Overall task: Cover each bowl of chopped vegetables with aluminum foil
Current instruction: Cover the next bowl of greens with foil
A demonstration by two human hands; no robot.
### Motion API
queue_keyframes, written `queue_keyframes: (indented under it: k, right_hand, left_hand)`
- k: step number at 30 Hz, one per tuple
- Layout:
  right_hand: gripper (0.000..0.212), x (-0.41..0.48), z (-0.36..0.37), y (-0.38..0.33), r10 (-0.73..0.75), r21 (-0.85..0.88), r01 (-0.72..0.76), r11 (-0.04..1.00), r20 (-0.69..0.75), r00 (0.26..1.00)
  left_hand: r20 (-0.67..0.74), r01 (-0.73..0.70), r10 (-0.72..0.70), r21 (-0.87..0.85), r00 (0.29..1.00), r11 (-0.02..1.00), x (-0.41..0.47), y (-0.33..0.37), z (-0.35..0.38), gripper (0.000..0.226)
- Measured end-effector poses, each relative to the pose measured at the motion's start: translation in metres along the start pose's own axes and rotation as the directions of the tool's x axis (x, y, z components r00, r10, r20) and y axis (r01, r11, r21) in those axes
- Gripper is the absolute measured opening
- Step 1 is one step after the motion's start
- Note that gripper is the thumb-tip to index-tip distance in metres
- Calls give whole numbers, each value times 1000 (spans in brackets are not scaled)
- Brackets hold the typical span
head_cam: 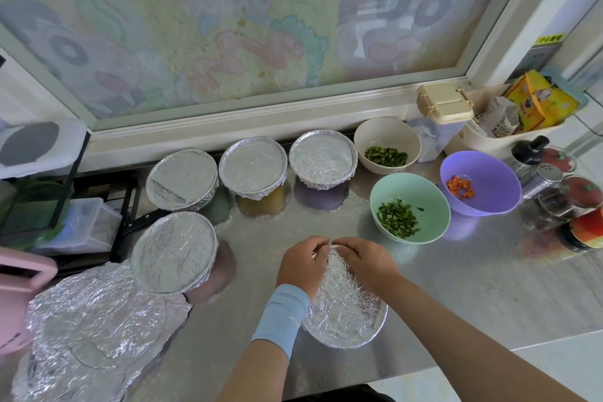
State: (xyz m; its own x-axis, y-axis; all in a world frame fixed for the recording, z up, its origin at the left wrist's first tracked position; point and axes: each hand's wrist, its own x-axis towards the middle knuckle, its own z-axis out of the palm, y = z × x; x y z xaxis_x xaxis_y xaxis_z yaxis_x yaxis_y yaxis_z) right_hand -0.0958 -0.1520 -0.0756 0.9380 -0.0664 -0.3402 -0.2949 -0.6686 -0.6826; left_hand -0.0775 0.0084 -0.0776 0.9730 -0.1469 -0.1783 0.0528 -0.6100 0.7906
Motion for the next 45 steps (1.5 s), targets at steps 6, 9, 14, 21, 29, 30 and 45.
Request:
queue_keyframes:
  k: [6, 9, 14, 21, 29, 30, 45]
  right_hand:
    - [11, -2, 5, 4, -24, 31, 26, 999, -69, 997]
    - [13, 1, 6, 5, -25, 3, 25, 1000, -66, 997]
    - [12, 1, 6, 6, -44, -1, 44, 999, -66, 997]
    - [17, -2, 4, 2, -85, -50, 84, 995, -35, 996]
    - [30, -1, 0, 2, -31, 28, 31, 999, 11, 999]
    - [32, -3, -2, 6, -22, 49, 22, 999, 2, 1000]
    - [21, -23, -6, 23, 30, 35, -27, 999, -98, 995]
  left_hand:
    - [-3, 19, -19, -60, 1000, 998, 0, -5, 5, 14]
    - [0, 27, -27, -38, 1000, 999, 1, -7, 6, 16]
    - [27, 31, -30, -46, 999, 998, -1, -4, 2, 15]
    - [66, 97, -91, -87, 994, 992, -13, -17, -3, 26]
    - [47, 101, -99, -50, 994, 994, -17, -12, -7, 27]
    - [32, 113, -111, -61, 993, 992, -20, -12, -7, 27]
    - [97, -77, 60, 185, 993, 980, 0, 11, 11, 25]
